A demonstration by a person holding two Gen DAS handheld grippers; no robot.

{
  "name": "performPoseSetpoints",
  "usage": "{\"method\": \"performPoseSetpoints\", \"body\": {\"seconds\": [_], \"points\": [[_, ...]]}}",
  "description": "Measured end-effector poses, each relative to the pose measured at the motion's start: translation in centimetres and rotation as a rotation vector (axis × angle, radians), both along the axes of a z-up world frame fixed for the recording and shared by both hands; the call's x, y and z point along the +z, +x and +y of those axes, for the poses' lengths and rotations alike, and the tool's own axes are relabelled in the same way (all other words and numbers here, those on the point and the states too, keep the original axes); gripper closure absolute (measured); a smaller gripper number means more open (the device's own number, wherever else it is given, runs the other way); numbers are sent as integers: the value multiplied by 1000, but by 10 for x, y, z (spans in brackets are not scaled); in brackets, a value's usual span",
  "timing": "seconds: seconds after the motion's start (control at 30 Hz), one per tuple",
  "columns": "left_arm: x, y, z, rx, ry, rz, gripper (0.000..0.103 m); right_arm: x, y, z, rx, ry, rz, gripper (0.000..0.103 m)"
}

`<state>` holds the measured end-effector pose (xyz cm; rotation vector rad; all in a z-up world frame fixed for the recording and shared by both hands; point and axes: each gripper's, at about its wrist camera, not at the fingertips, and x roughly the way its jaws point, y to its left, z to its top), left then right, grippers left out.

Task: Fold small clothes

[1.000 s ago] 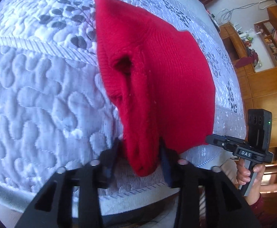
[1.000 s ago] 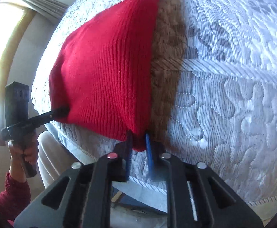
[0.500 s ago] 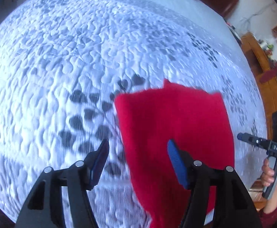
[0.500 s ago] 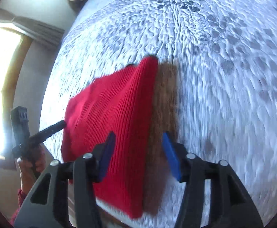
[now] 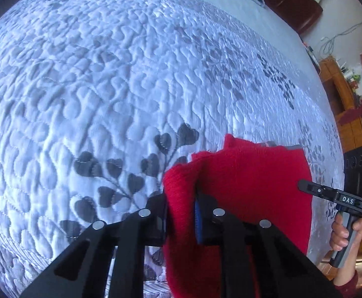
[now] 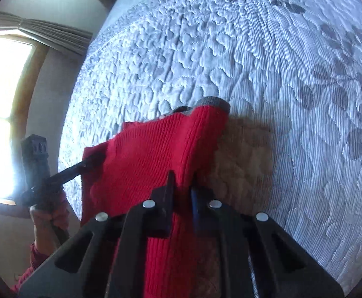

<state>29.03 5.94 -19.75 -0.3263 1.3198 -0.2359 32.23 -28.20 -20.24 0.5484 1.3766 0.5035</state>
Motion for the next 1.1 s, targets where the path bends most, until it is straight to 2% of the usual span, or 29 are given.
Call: {"method": "performPoseSetpoints", "body": {"seconds": [0.07,0.2,0.27,0.3,0.33,0.4,0.47,0.53,0.57,0.67,0.8,0.97,1.0,1.03,1.07,1.1], "points": [[-6,-4,3,2,7,-5,87,-6,2,-1,-5,-11,3,93],[-17,-4,-1,-8,33,1,87,-32,3,0,-29,-44,68,92],[-16,-3,-3,-16,45,5,86,-30,0,-2,-38,-51,65,91],[-13,-3,-2,-14,39,9,84,-26,-2,-2,-38,-60,61,83],[-10,-4,-1,-11,35,10,82,-19,-6,-4,-41,-86,48,72],[0,-13,1,3,41,17,67,-7,-17,-6,-37,-106,21,68],[10,-28,0,-7,28,23,53,7,-37,-6,-25,-78,6,64],[17,-49,-3,-28,6,22,50,17,-66,-4,-3,-65,0,55],[21,-63,-5,-43,0,22,48,20,-80,-3,11,-65,-4,55],[23,-101,-14,-69,-11,27,41,19,-126,4,45,-62,26,54],[11,-141,-27,-81,-22,56,39,1,-178,15,48,-73,77,54],[8,-160,-38,-77,21,30,38,-10,-197,23,30,-55,96,56],[8,-162,-40,-76,8,38,40,-10,-198,25,32,-63,91,63],[6,-164,-42,-79,-20,59,40,-9,-198,28,40,-49,93,75],[5,-165,-43,-77,-29,68,42,-8,-200,29,37,-37,99,81],[4,-168,-44,-74,-33,74,51,-6,-201,29,37,-36,96,85]]}}
